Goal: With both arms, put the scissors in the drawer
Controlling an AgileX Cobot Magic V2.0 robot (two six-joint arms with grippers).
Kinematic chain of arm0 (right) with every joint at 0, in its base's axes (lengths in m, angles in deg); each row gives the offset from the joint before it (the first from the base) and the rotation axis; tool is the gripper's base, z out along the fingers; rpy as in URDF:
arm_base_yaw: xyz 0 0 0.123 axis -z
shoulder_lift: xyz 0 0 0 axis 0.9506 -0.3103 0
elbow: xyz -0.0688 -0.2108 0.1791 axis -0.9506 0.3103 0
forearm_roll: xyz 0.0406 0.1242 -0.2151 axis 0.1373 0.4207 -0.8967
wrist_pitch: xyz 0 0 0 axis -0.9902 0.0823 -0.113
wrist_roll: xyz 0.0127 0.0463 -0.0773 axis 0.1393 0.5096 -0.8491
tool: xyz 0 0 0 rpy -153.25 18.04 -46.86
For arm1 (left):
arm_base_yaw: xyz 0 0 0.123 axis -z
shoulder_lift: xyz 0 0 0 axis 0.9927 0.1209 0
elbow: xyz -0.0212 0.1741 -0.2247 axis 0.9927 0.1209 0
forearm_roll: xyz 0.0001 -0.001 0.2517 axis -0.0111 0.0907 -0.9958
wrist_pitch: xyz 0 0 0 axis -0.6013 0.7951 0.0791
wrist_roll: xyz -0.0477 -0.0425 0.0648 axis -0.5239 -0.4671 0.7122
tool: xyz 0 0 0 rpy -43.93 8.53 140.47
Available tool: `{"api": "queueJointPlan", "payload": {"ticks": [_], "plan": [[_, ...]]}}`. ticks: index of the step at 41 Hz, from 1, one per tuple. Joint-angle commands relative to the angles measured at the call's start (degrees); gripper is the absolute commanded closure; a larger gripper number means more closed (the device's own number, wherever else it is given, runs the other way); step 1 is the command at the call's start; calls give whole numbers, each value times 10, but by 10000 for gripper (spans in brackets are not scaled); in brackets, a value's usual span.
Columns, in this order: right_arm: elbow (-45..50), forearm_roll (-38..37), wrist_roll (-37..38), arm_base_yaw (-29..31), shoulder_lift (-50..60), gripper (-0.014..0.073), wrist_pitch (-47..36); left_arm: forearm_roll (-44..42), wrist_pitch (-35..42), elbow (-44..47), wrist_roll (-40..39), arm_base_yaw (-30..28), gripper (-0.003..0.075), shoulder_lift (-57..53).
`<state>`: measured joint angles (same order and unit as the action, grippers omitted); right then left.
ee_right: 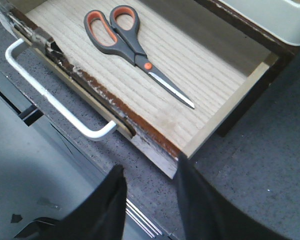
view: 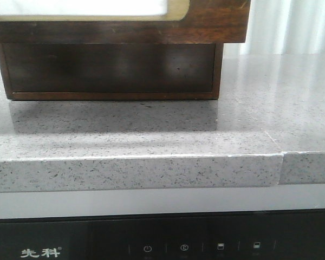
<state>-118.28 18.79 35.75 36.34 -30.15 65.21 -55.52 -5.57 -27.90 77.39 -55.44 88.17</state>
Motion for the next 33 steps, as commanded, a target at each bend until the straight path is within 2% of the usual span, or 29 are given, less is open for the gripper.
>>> {"api": "queueJointPlan", "payload": {"ticks": [1, 9, 17, 30, 33], "plan": [[52, 5, 2, 3, 79, 306, -78, 2, 45, -20, -5, 5, 226, 5], [148, 5, 2, 3, 193, 306, -90, 2, 45, -20, -5, 5, 226, 5], [204, 5, 2, 3, 284, 306, -90, 2, 45, -20, -5, 5, 226, 5], [219, 5, 2, 3, 311, 310, -88, 2, 45, -20, -5, 5, 231, 5], [219, 5, 2, 3, 311, 352, -88, 2, 45, -20, -5, 5, 264, 5]]}}
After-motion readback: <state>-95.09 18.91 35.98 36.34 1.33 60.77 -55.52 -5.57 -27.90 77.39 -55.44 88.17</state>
